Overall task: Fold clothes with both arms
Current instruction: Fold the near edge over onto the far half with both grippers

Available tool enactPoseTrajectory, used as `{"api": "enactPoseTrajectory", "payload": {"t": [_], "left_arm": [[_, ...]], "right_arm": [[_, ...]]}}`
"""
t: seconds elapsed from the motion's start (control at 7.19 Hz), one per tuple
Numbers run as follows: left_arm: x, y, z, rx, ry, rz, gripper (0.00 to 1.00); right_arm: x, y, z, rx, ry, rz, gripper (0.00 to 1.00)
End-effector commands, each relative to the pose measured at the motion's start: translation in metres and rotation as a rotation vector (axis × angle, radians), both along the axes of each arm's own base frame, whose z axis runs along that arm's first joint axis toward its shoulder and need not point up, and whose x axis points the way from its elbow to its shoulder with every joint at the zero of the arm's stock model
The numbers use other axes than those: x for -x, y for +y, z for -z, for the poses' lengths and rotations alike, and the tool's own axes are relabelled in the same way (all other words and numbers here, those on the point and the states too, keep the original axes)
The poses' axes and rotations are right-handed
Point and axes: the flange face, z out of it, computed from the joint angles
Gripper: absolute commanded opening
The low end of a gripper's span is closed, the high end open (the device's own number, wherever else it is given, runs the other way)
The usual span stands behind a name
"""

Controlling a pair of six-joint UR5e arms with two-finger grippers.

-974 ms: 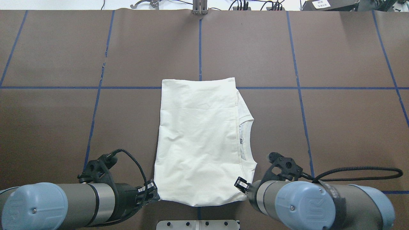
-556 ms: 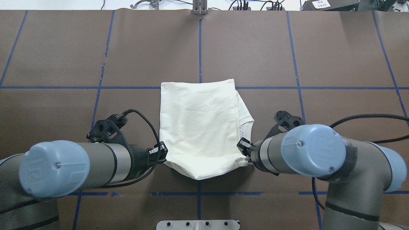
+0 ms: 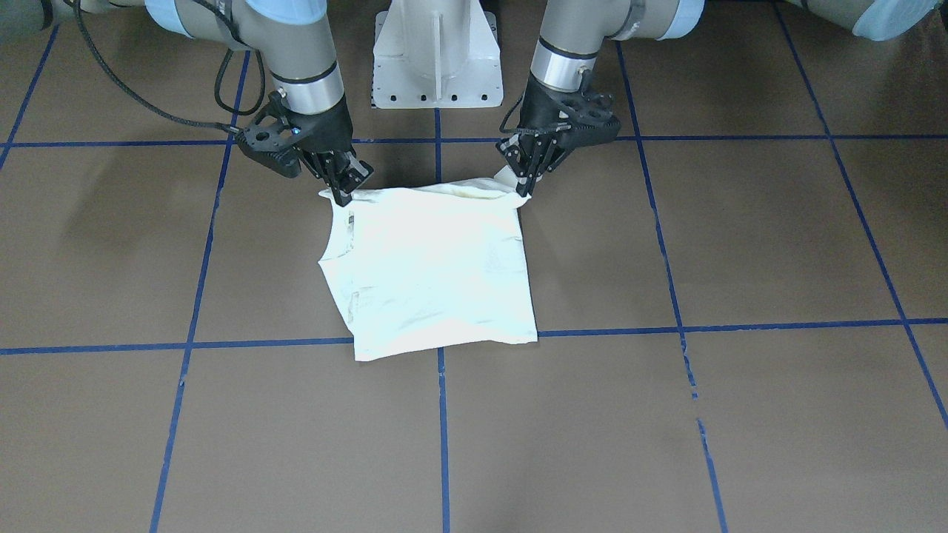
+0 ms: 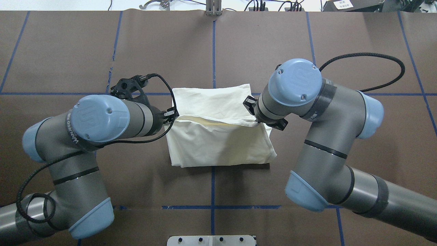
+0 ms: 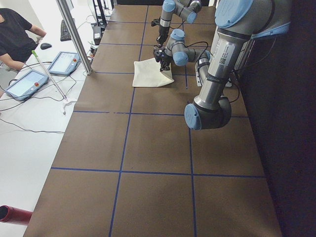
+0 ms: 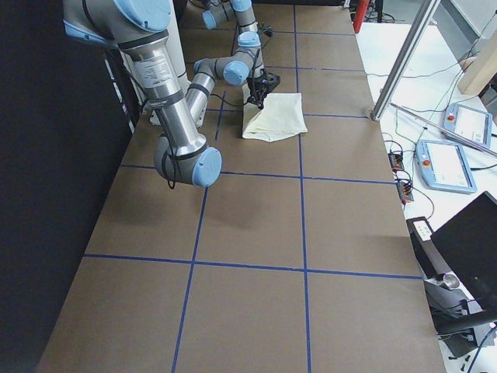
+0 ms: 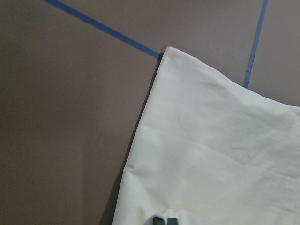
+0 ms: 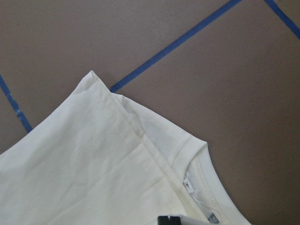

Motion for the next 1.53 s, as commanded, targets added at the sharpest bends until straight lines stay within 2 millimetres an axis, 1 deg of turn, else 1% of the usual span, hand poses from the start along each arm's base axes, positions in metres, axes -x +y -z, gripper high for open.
{"api": "enactPoseTrajectory", "payload": {"t": [0.0,0.14,0.42,0.56,0.7,0.83,0.97,1.11,1.25,1.39], "left_arm": [[-0.024,-0.053,-0.028,-0.038,-0.010,0.031,0.00],[-0.035,-0.060,-0.038,-0.045,-0.014,0.030,0.00],[-0.049,-0.075,-0.060,-0.048,-0.010,0.037,0.00],[-0.050,-0.085,-0.062,-0.053,-0.003,0.047,0.00],[-0.053,-0.089,-0.062,-0.058,-0.010,0.046,0.00],[-0.055,-0.097,-0.062,-0.064,-0.002,0.053,0.00],[-0.062,-0.108,-0.068,-0.073,0.008,0.060,0.00],[-0.065,-0.120,-0.072,-0.083,0.024,0.071,0.00],[-0.064,-0.127,-0.075,-0.101,0.025,0.072,0.34],[-0.038,-0.134,-0.058,-0.184,0.096,0.078,0.39]], "right_arm": [[0.027,-0.040,-0.018,-0.003,0.001,-0.008,0.00],[0.037,-0.046,-0.029,-0.009,0.007,0.000,0.00],[0.039,-0.061,-0.046,-0.025,0.039,0.027,0.00],[0.034,-0.073,-0.045,-0.024,0.042,0.026,0.00],[0.043,-0.081,-0.046,-0.018,0.053,0.036,0.00],[0.055,-0.089,-0.054,-0.027,0.040,0.040,0.00],[0.062,-0.094,-0.065,-0.041,0.022,0.039,0.00],[0.063,-0.095,-0.068,-0.040,0.024,0.040,0.00],[0.065,-0.096,-0.073,-0.034,0.031,0.042,0.00],[0.065,-0.096,-0.070,-0.034,0.028,0.042,0.00]]}}
